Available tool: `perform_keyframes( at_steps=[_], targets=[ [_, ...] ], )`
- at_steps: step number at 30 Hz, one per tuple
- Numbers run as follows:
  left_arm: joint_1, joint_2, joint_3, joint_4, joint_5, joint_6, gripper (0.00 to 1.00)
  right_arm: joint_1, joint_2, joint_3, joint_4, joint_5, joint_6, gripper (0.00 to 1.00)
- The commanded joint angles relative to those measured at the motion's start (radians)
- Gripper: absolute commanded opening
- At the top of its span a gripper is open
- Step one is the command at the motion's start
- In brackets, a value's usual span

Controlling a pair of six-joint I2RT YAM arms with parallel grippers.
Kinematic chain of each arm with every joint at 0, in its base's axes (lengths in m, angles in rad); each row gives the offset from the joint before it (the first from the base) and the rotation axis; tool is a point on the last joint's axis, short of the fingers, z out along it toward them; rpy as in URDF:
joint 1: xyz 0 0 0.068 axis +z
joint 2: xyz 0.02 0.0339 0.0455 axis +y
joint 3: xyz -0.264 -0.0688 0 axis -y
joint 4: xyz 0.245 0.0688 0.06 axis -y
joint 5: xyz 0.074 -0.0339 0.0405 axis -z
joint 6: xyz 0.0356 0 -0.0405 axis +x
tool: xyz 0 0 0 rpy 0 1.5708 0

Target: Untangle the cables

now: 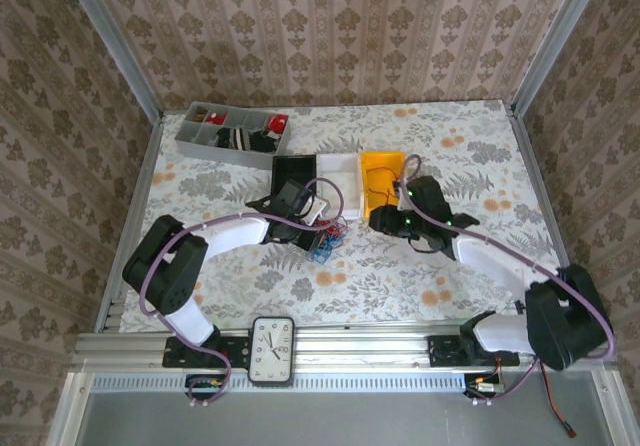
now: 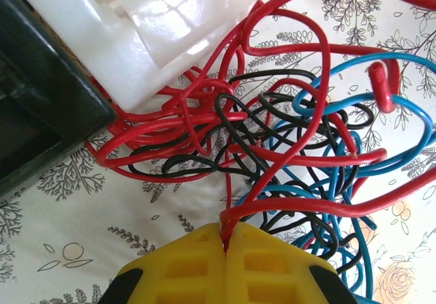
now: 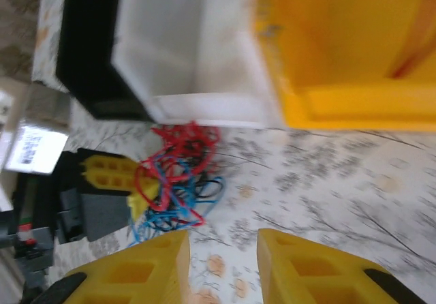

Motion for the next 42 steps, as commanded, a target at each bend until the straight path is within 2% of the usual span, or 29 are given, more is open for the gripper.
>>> perform_keyframes(
  at_steps=[1, 10, 15, 18, 21, 22, 23, 26, 28, 35, 42],
  targets=[
    [-0.006, -0.002, -0.020, -0.035, -0.019, 0.010, 0.00, 0.045, 0.100, 0.090, 0.023, -0.092, -0.075, 0.32],
    [-0.008, -0.019, -0.033, -0.039, -0.035, 0.011, 0.00, 0.070, 0.282, 0.177, 0.052, -0.130, -0.081, 0.32],
    [-0.010, -0.018, -0.029, -0.039, -0.030, 0.019, 0.00, 0.085, 0.337, 0.205, 0.069, -0.139, -0.082, 0.27],
    [-0.010, -0.016, -0.030, -0.038, -0.031, 0.022, 0.00, 0.087, 0.354, 0.211, 0.078, -0.129, -0.078, 0.20],
    [-0.010, -0.019, -0.030, -0.040, -0.033, 0.025, 0.00, 0.087, 0.363, 0.211, 0.077, -0.102, -0.071, 0.07],
    [-0.009, -0.023, -0.028, -0.046, -0.034, 0.028, 0.03, 0.087, 0.366, 0.210, 0.077, -0.090, -0.066, 0.04],
    [-0.008, -0.033, -0.029, -0.054, -0.036, 0.033, 0.15, 0.087, 0.369, 0.210, 0.075, -0.076, -0.058, 0.02],
    [0.002, -0.092, -0.044, -0.087, -0.058, 0.052, 0.36, 0.086, 0.382, 0.219, 0.071, -0.070, -0.040, 0.01],
    [0.012, -0.145, -0.061, -0.106, -0.064, 0.064, 0.42, 0.087, 0.391, 0.227, 0.064, -0.073, -0.032, 0.00],
    [-0.018, -0.263, -0.059, -0.222, -0.035, 0.091, 0.42, 0.086, 0.422, 0.252, 0.056, -0.060, 0.009, 0.00],
    [-0.081, -0.147, 0.005, -0.191, -0.052, 0.082, 0.42, 0.086, 0.497, 0.308, 0.059, -0.019, 0.064, 0.00]
  ],
)
